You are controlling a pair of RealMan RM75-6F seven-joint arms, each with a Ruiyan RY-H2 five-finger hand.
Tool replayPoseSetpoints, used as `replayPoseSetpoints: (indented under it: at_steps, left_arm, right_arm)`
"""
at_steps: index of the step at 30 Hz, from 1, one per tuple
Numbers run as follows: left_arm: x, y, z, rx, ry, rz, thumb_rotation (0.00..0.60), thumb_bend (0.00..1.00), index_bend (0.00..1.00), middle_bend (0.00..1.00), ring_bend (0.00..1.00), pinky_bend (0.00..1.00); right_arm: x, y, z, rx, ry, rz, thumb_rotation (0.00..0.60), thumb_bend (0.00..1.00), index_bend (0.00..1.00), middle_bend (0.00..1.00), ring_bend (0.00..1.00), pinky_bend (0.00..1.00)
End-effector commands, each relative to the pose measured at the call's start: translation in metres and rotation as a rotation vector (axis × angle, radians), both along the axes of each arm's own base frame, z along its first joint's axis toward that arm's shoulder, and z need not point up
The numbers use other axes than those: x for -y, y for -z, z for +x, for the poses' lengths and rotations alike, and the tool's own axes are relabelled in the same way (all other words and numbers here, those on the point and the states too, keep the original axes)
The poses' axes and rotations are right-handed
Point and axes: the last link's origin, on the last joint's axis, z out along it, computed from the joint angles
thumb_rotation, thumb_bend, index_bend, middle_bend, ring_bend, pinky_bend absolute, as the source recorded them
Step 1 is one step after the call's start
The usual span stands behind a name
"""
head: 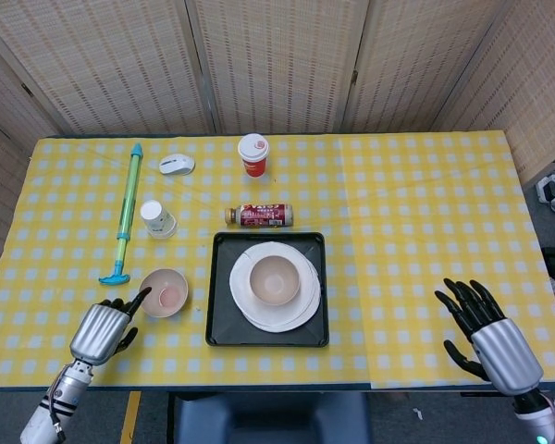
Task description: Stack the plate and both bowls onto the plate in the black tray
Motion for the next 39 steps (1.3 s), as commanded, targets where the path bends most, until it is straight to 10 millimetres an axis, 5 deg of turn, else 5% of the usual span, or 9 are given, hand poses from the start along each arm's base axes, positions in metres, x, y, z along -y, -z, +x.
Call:
replayPoseSetpoints:
  at_steps: [1, 7, 39]
  left_arm:
    - [-0.006, 0.004, -0.001, -0.017, 0.006, 0.014, 0.600, 0.37, 0.32, 0.91, 0.81, 0.88]
    - [-0.010, 0.008, -0.001, -0.023, 0.005, 0.009, 0.600, 0.36, 0.44, 1.00, 0.94, 1.00]
    - [-0.034, 0.040, 0.001, 0.040, 0.045, -0.067, 0.600, 0.38, 0.58, 1.00, 0.97, 1.00]
  right_arm:
    - [0.002, 0.001, -0.001, -0.003, 0.008, -0.003, 0.600, 0.40, 0.00, 0.00, 0.00, 0.00]
    - [0.007, 0.006, -0.003, -0.012, 0.020, -0.001, 0.600, 0.40, 0.00, 0.00, 0.00, 0.00]
    - [0.017, 0.016, -0.010, -0.059, 0.071, 0.044, 0.600, 0.40, 0.00, 0.00, 0.00, 0.00]
